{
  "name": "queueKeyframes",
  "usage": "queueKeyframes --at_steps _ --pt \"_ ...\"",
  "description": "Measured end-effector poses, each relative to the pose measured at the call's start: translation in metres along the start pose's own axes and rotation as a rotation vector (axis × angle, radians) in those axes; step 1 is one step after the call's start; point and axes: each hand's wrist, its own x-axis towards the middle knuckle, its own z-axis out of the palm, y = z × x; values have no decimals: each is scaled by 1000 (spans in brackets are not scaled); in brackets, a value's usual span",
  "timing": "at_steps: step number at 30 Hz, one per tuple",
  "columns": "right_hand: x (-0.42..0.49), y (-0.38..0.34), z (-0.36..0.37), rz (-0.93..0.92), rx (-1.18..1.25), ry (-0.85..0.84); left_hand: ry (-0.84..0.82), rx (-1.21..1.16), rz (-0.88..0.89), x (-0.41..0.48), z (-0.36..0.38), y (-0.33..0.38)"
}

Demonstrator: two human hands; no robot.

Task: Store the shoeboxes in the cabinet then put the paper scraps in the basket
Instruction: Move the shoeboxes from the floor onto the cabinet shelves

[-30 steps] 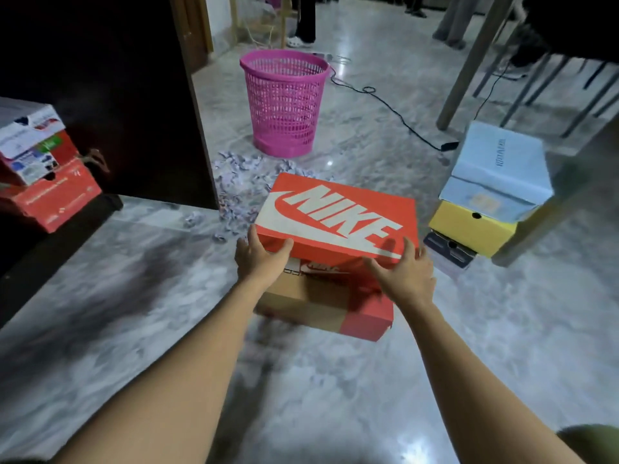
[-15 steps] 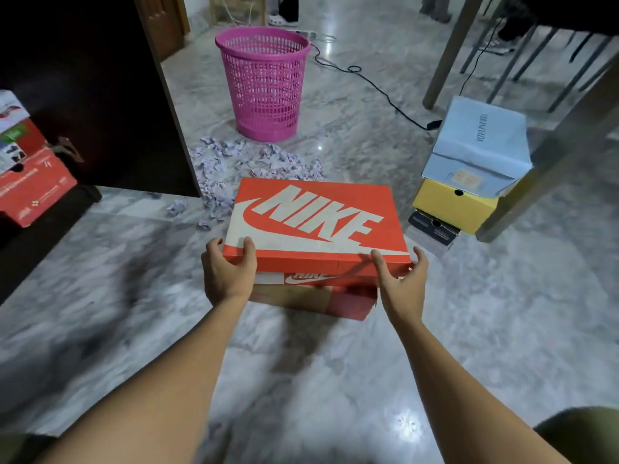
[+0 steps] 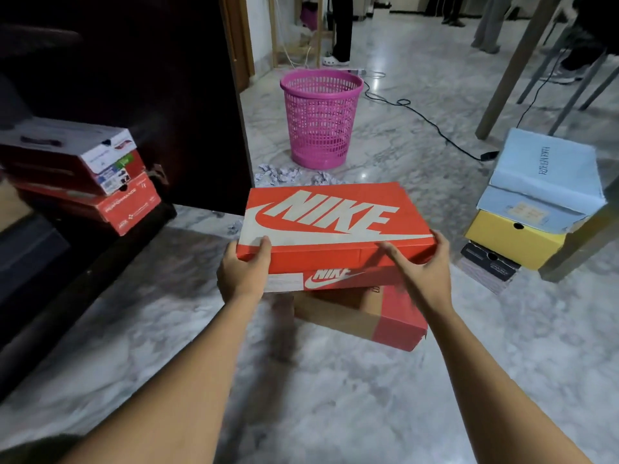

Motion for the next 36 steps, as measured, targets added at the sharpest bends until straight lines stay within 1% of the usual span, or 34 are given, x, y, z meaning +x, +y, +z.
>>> queueKeyframes --at_steps 6,9,13,14,16,20,24,27,31,33,36 --pt "11 -83 63 -106 134 -98 179 -47 28 38 -87 56" --pt "19 -134 99 -140 175 -162 218 -107 30 61 -137 74" --pt "22 -199 143 -186 171 -252 259 -169 49 76 -205 101" --pt "21 -214 154 -198 173 -268 292 -173 66 80 -221 107" --pt "20 -239 175 -223 190 -306 387 -150 86 87 -248 120" --pt "20 -276 219 -283 260 -377 516 -137 130 100 -287 138" --pt "22 -314 259 -379 354 -444 655 -191 173 103 -324 156" --pt "26 -346 291 -438 419 -532 835 -201 213 102 -355 175" --pt "24 -401 331 -479 508 -614 1040 -107 191 100 -394 199" --pt "22 -428 348 -500 555 -650 1105 -72 183 99 -412 214" --pt "18 -464 373 -490 613 -725 1185 -12 116 105 -434 234"
